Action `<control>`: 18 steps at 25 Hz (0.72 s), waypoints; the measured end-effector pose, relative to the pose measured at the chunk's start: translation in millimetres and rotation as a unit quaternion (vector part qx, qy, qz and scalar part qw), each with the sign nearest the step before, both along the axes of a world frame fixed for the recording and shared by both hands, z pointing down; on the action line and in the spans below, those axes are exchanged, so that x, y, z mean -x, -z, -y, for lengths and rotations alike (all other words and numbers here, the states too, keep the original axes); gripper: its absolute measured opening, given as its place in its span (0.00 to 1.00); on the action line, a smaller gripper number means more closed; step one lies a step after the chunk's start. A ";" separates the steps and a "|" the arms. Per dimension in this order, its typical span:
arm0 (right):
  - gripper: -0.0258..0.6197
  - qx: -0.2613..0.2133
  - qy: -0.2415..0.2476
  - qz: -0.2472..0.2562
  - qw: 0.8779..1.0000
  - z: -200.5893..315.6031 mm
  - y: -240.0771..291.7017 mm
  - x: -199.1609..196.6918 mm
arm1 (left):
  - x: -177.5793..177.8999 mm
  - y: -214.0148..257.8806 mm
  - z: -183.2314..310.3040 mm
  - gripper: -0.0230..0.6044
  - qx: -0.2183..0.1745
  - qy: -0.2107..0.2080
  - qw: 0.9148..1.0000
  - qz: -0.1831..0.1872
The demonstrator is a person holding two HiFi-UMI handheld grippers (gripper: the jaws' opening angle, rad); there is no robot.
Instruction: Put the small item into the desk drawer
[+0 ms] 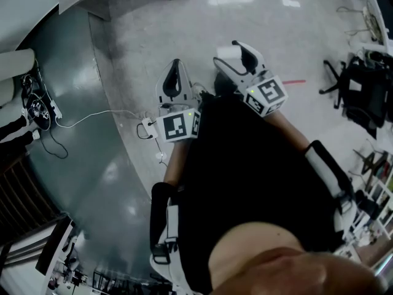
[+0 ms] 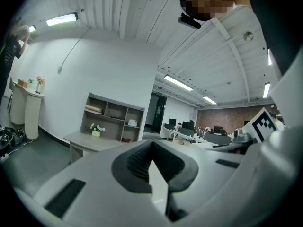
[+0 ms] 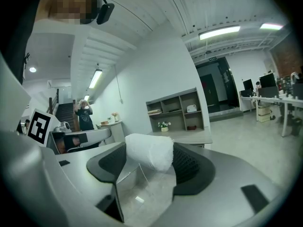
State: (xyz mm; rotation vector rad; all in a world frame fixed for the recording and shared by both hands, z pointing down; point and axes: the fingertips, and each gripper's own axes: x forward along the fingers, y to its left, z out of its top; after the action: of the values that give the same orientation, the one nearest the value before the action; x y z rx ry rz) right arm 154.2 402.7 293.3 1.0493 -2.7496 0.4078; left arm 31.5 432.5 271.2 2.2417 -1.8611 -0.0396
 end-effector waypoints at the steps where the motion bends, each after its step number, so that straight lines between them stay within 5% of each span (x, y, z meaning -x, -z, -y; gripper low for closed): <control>1: 0.50 0.001 0.001 0.000 1.000 -0.2 -1.3 3.4 | 2.7 0.0 -0.6 0.02 -0.001 0.000 1.000 0.001; 18: 0.50 -0.001 0.022 0.004 1.000 87.9 -12.9 36.6 | 36.4 -10.9 73.9 0.02 0.009 0.024 1.000 0.004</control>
State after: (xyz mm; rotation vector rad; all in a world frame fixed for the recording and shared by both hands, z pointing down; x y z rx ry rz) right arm 117.6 314.8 306.2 0.9876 -2.7764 0.4034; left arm -4.9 358.6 282.1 2.1876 -1.9123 -0.0234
